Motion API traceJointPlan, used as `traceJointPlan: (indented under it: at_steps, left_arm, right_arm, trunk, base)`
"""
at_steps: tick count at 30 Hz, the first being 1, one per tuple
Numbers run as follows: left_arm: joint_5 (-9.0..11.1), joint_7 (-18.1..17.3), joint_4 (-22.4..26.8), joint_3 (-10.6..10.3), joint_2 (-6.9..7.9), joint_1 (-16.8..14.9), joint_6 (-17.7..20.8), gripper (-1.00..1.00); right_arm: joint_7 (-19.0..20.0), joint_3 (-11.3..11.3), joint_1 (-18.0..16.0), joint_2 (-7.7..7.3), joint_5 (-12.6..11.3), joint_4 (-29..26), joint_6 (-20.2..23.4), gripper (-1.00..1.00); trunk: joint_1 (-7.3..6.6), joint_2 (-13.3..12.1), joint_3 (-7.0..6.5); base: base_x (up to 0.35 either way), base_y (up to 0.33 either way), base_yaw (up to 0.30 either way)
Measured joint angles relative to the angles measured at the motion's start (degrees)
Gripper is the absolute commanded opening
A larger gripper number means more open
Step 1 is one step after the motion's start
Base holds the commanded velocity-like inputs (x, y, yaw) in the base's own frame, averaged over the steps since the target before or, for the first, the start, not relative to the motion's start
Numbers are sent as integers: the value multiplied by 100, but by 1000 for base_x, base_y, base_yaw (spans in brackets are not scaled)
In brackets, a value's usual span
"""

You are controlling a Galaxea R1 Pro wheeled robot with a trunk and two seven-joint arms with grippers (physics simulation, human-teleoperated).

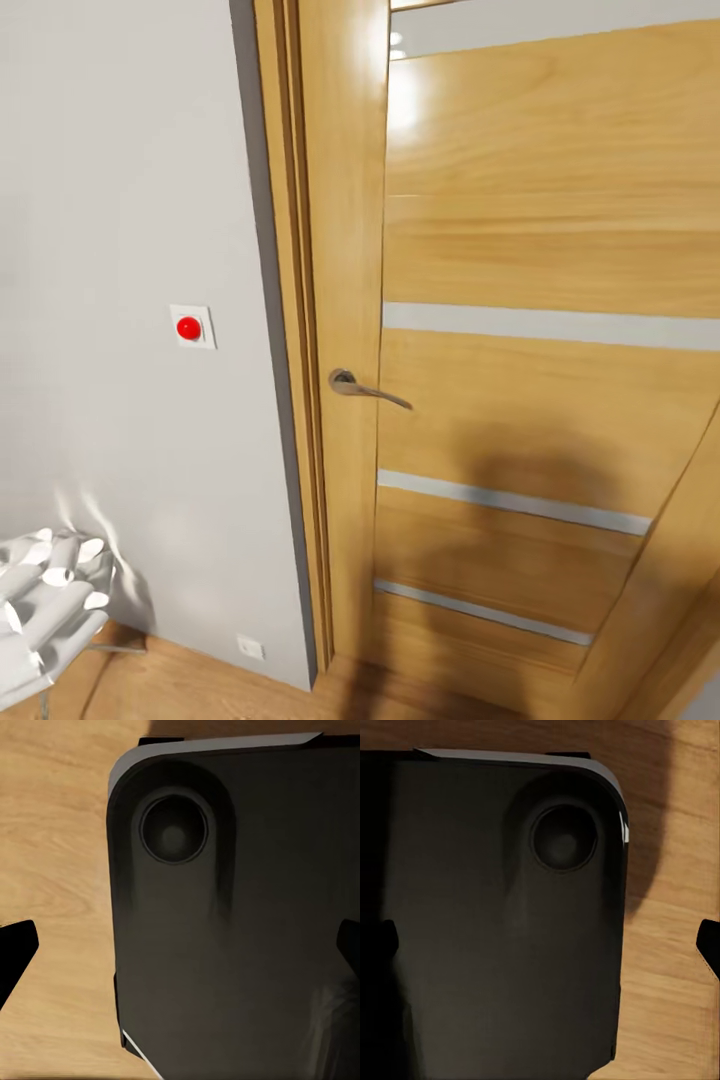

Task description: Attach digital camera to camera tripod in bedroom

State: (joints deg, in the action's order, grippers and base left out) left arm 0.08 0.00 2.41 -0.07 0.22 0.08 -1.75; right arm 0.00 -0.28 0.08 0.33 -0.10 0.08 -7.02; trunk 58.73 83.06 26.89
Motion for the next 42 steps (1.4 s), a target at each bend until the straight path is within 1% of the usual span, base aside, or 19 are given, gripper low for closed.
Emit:
traceJointPlan:
  at_steps: [4,6,9,12,13,14,22,28,42]
  left_arm:
    - [-2,3,10,9,-25,0,0,100]
    - [4,8,17,6,-104,0,1,100]
    - [31,11,17,-1,-159,0,1,100]
    - [142,17,18,-2,-185,0,-2,100]
    - [329,34,18,15,-188,0,-11,100]
    - [386,37,18,19,-188,0,-18,100]
    - [718,51,13,25,-175,0,-180,100]
    - [777,54,10,25,-174,0,-227,100]
    - [794,56,9,27,-171,0,-245,100]
  right_arm:
    - [-8,-4,0,20,18,0,-8,100]
    - [-10,17,0,30,30,0,-12,100]
    - [-9,41,0,33,40,0,-13,100]
    - [-9,54,0,25,46,0,-13,100]
    - [-9,57,0,7,52,0,-14,100]
    - [-9,58,0,4,52,0,-14,100]
    - [-8,66,0,15,61,0,-15,100]
    - [-8,62,0,18,65,0,-15,100]
    - [-15,54,0,11,58,0,-15,100]
  trunk:
    - [0,0,0]
    - [0,0,0]
    - [0,0,0]
    - [0,0,0]
    - [0,0,0]
    - [0,0,0]
    - [0,0,0]
    - [0,0,0]
    - [0,0,0]
  base:
    - [0,0,300]
    - [0,0,300]
    - [0,0,300]
    - [0,0,300]
    - [0,0,300]
    - [0,0,300]
    - [0,0,300]
    - [0,0,300]
    - [0,0,300]
